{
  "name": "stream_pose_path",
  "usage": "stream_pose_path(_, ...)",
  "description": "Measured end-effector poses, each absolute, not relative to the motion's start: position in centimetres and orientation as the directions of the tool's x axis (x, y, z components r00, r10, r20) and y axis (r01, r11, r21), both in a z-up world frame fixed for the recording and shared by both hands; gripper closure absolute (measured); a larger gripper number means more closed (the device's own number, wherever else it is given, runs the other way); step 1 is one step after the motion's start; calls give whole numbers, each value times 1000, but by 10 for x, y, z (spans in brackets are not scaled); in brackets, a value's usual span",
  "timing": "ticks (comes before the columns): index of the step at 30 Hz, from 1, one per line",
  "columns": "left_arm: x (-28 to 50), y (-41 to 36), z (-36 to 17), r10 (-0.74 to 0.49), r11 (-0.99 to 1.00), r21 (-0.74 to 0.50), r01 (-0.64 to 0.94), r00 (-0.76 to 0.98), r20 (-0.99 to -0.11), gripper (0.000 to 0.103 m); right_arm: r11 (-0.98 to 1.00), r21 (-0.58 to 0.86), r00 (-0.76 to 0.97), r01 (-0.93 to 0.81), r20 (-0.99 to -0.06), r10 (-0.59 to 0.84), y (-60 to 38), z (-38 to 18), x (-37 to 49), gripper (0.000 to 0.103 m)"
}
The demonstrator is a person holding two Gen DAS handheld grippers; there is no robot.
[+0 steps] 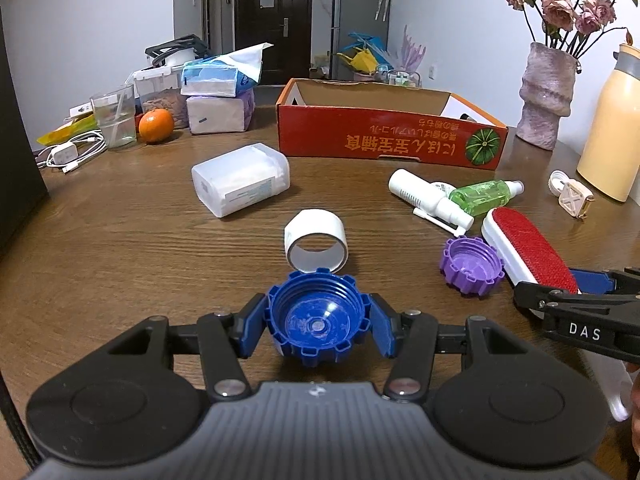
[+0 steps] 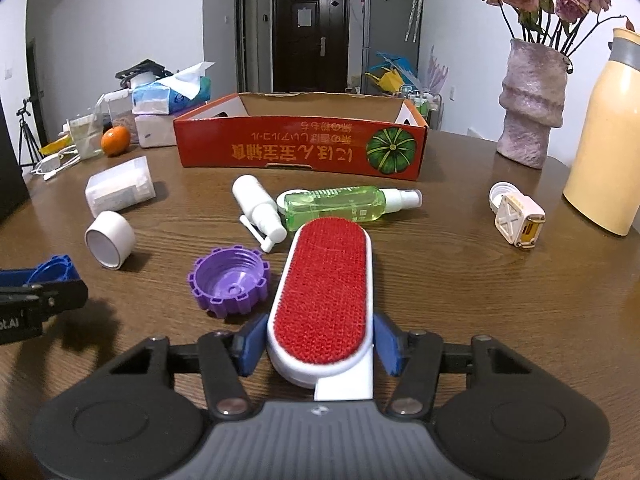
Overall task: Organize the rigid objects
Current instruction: 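Carry the blue cap with the left tool while the right tool carries the lint brush to the cardboard box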
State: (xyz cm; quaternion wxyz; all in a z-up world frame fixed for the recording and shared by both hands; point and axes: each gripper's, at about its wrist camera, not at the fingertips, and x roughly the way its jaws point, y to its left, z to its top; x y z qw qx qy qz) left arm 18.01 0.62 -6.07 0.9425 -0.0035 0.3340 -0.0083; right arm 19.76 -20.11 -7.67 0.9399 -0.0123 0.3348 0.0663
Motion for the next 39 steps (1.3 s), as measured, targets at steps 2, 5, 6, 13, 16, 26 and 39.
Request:
stream_pose_path(2,181,5,-59,-18,1000,-11,14,779,-627,48,991,26,771,-132,-625,120,-202,-75,197,47)
stream_pose_path(5,182,3,-56,-22,1000,-9,22,783,-622,48,990,33,780,-134,-613,126,-204,-72,195,48)
stream_pose_path(6,182,2,-55,-23,1000,-8,23,785,-619,48,990,34,783,-135,-608,127,-204,-71,194,48)
stream_pose_path(13,185,-5,-41,-34,999,-6,38,804,-594,48,989,33,803,-147,-579,139,-206,-60,189,48)
stream_pose_path(16,188,-8,-36,-38,999,-5,42,809,-586,48,988,28,811,-149,-569,139,-207,-54,188,48)
stream_pose_path(26,201,-14,-18,-44,999,-3,51,830,-557,48,989,17,834,-149,-535,135,-209,-34,196,48)
stream_pose_path(39,229,-21,2,-47,998,3,57,847,-529,48,987,13,853,-158,-503,143,-204,-17,219,48)
